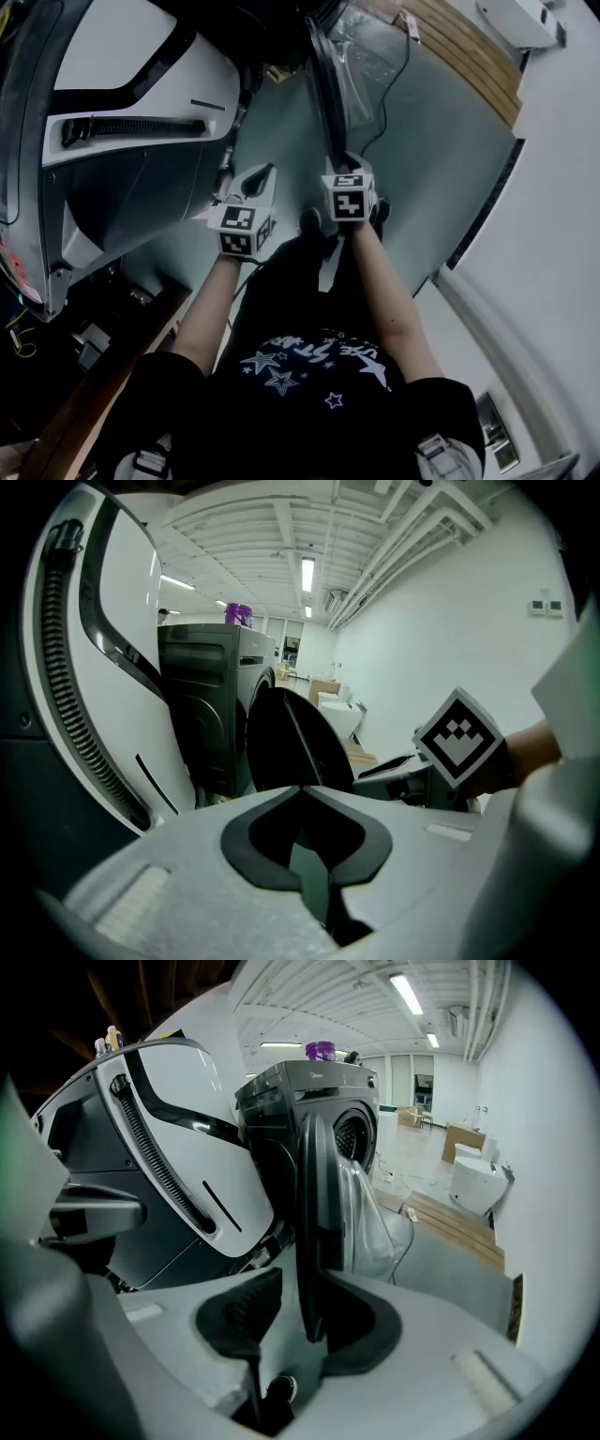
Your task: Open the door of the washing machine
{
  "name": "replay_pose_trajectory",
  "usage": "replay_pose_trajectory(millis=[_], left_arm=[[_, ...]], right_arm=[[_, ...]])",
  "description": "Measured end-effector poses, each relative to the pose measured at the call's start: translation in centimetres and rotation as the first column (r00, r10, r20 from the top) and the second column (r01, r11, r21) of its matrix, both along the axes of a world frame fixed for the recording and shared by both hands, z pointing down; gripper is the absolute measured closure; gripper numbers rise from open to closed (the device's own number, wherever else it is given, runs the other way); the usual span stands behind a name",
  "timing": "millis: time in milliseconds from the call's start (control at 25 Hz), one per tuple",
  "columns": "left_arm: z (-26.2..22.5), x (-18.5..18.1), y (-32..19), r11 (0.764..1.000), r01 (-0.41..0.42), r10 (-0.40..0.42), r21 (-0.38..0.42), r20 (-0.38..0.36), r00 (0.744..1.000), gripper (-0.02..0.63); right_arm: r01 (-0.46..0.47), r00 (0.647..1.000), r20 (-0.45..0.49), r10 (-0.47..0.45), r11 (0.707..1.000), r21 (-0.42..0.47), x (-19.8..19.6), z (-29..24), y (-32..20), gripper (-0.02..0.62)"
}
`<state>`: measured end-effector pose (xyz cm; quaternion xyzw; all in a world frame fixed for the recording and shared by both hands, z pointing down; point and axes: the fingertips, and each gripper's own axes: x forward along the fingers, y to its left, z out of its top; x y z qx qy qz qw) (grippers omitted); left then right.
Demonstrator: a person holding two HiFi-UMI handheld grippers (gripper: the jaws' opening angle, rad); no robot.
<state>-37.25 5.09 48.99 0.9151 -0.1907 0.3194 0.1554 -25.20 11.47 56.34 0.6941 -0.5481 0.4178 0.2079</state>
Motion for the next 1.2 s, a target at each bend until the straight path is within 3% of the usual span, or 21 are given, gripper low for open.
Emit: replay_pose_trajectory(millis=[280,480,680,1200], left_arm=[[-3.8,0.6,-1.0,0.999,-0.025,0.027,0.045,-0.041,0.999,0.595],[-6.7,0.9,-0.1,0.998,0.008,-0.004,0.06,-0.068,0.998,0.595],[-9.9,1.2,2.6,0.995,0.041,-0.032,0.093,-0.094,0.995,0.595],[-15.6,1.0,11.9,0.986,0.029,0.001,0.164,-0.176,0.984,0.595]], right_arm=[[-0.012,0.996,-0.082,0.017,0.998,0.067,2.8,-6.6,0.6,0.468],[0.025,0.992,-0.13,-0.01,0.993,0.118,4.6,-11.5,1.9,0.522],[0.077,0.977,-0.211,-0.04,0.982,0.172,5.8,-16.3,4.3,0.578],[0.14,0.958,-0.281,-0.058,0.948,0.284,5.5,-23.4,15.2,0.588]])
